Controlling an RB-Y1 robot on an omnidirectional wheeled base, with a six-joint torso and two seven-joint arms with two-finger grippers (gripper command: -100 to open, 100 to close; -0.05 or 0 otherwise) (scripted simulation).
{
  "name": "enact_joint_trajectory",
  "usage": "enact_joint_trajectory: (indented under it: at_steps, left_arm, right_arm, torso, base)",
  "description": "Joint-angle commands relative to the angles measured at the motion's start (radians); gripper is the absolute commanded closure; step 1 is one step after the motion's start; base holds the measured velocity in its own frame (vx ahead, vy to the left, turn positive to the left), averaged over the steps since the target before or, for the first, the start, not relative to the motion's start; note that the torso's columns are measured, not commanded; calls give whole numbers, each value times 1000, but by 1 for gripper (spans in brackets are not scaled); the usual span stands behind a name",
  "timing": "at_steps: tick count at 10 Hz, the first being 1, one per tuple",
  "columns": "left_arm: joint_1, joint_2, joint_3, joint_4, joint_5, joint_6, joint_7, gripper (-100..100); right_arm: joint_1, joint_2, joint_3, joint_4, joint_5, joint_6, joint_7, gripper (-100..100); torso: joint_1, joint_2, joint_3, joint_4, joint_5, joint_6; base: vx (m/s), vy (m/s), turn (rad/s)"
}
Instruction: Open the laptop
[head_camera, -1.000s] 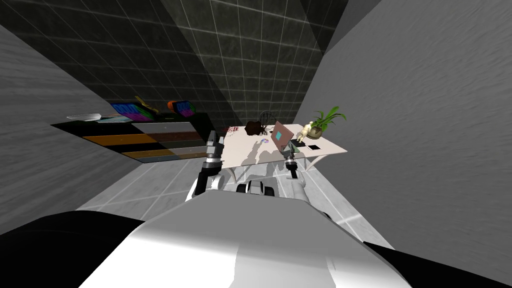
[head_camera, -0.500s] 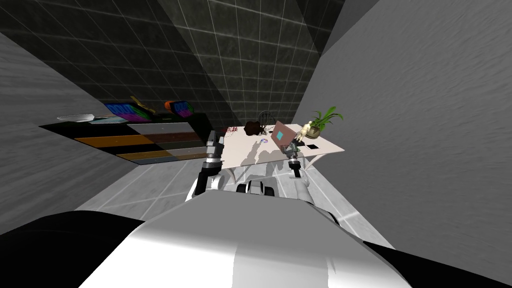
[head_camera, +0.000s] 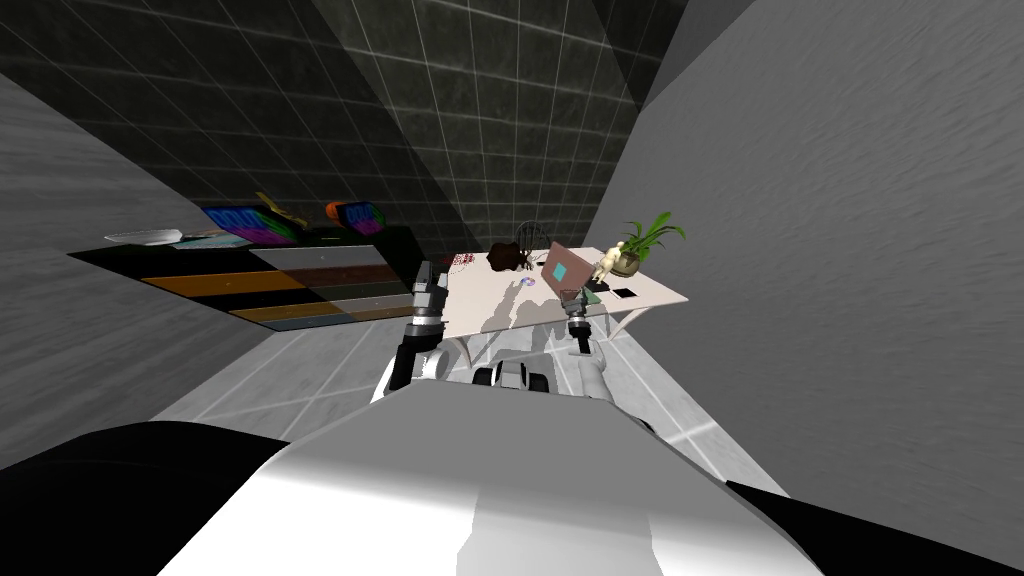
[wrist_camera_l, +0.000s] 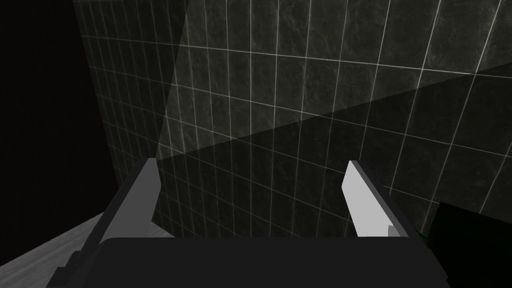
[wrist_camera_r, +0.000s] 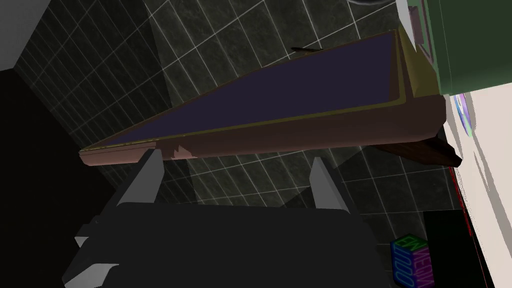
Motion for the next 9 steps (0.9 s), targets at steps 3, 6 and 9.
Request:
enact_joint_trajectory:
  at_steps: [3,6,9]
  left_arm:
    - [0,0,0,0,0,0,0,0]
    - [0,0,0,0,0,0,0,0]
    - [0,0,0,0,0,0,0,0]
  right_arm:
    - [-27,7,0,-20,1,48,-16,-100]
    - [-9,17,2,-19,1,31,-10,100]
    - [-55,2,9,-5,-21,112,-98,100]
  torso:
    - [0,-2,-1,1,1,0]
    - [-1,1,1,0,0,0]
    - [0,0,0,0,0,0]
  base:
    - [14,4,22]
    - [0,-1,-13]
    - [-23,-4,-34]
